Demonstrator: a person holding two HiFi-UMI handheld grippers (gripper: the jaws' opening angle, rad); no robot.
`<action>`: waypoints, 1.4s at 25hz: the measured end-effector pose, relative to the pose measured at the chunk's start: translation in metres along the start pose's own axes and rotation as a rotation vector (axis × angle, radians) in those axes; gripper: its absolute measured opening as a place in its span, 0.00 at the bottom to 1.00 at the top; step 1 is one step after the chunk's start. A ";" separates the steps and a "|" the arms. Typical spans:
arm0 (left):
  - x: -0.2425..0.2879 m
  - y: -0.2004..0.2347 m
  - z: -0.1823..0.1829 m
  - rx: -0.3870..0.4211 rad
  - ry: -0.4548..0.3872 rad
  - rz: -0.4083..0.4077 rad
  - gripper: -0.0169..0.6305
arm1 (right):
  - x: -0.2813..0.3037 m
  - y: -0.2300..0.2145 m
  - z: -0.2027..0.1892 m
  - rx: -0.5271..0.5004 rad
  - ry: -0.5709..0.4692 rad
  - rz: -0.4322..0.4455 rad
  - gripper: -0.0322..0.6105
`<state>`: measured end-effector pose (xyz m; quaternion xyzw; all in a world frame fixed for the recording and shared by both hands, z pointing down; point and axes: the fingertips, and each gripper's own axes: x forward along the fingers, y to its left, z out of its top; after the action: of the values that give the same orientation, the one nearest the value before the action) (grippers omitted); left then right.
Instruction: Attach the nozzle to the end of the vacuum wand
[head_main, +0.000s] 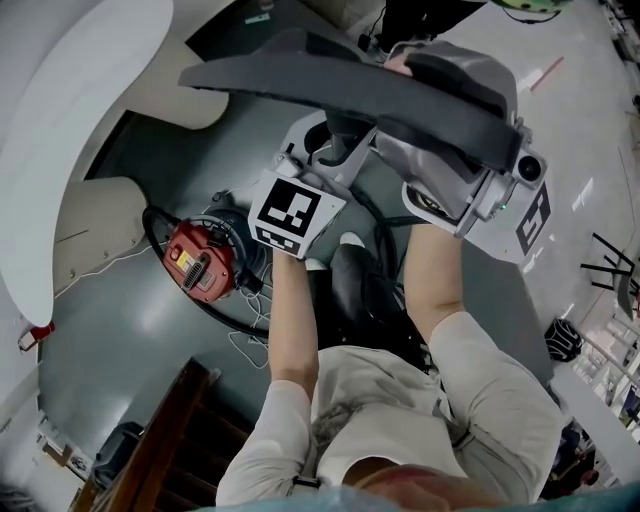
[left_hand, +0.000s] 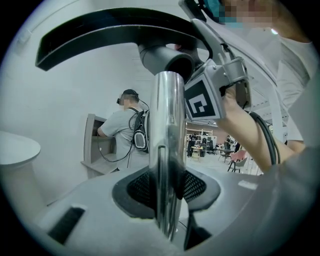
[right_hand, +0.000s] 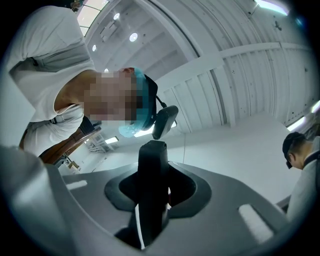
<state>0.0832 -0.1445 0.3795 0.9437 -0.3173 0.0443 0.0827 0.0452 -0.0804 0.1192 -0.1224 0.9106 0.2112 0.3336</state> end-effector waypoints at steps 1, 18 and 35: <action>0.000 -0.001 0.000 0.001 0.001 -0.002 0.22 | 0.000 -0.001 0.001 -0.006 -0.003 -0.002 0.23; -0.008 -0.004 0.000 -0.001 -0.009 0.002 0.22 | -0.008 0.009 0.005 -0.048 -0.032 -0.009 0.23; -0.003 0.004 -0.005 -0.021 0.013 0.012 0.22 | -0.031 0.005 -0.005 0.029 0.057 -0.052 0.24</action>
<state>0.0777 -0.1451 0.3845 0.9405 -0.3230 0.0476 0.0942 0.0637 -0.0752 0.1444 -0.1472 0.9191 0.1857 0.3148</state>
